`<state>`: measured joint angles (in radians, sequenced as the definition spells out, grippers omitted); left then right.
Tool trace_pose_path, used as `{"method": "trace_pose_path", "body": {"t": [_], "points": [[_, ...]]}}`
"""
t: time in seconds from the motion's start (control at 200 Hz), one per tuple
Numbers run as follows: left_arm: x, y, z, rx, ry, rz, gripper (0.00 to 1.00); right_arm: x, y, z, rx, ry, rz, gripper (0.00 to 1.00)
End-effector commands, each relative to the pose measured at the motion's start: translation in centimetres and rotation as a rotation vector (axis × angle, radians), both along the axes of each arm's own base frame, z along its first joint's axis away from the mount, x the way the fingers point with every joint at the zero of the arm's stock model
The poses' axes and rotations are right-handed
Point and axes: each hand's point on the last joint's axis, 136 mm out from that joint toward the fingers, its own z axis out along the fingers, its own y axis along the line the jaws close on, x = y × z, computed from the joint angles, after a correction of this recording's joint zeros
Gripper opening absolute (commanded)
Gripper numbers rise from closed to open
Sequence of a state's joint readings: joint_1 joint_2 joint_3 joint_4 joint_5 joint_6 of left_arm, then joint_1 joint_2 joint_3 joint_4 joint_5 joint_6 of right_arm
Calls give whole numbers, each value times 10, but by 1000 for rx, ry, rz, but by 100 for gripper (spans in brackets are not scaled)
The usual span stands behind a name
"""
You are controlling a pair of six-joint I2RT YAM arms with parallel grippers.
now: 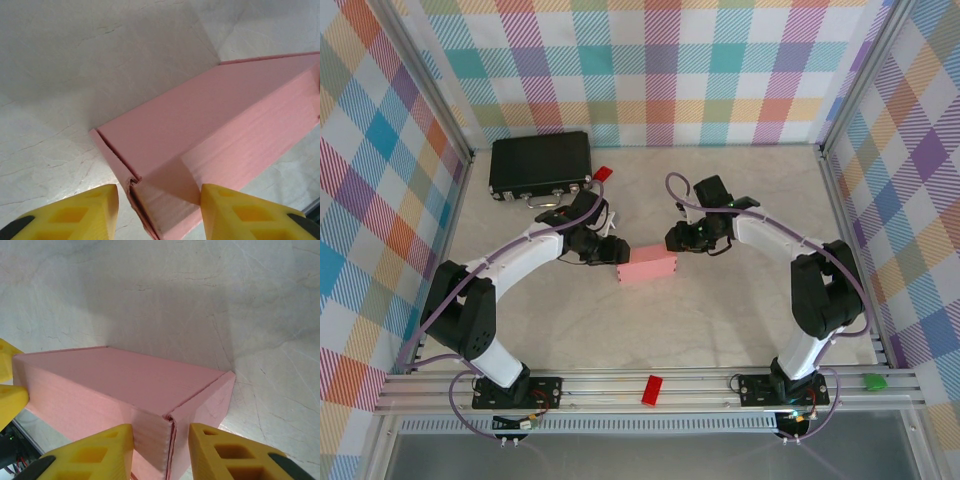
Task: Fold the paper box
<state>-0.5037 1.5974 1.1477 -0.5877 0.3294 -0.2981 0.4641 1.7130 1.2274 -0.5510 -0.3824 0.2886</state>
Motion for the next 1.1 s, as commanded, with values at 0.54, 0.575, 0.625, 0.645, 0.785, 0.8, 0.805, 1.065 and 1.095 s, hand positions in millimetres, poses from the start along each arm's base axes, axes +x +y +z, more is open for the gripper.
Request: {"method": "trace_pose_path", "body": {"t": [0.54,0.575,0.625,0.645,0.785,0.8,0.805,1.065,1.095], "points": [[-24,-3,-13,-43,17,-37,39,-39,-11,-26,-56,45,23,31],[-24,-2,-12,-44,10,-35,40,-40,-12,-26,-57,39,22,31],[-23,-1,-10,-40,0,-31,40,-39,-13,-26,-62,32,16,31],[-23,-1,-10,-40,-5,-31,40,-39,-14,-26,-67,30,14,31],[-19,-2,-3,-43,-29,-35,41,-33,-14,-23,-70,7,-9,32],[-18,-1,-2,-40,-35,-35,41,-32,-15,-22,-72,4,-13,32],[-18,-1,-2,-39,-36,-36,41,-32,-15,-22,-72,3,-14,32],[2,3,35,4,-171,-53,54,-7,-20,2,-112,-79,-76,33],[5,3,39,11,-186,-58,54,-5,-19,5,-113,-83,-80,34]]}}
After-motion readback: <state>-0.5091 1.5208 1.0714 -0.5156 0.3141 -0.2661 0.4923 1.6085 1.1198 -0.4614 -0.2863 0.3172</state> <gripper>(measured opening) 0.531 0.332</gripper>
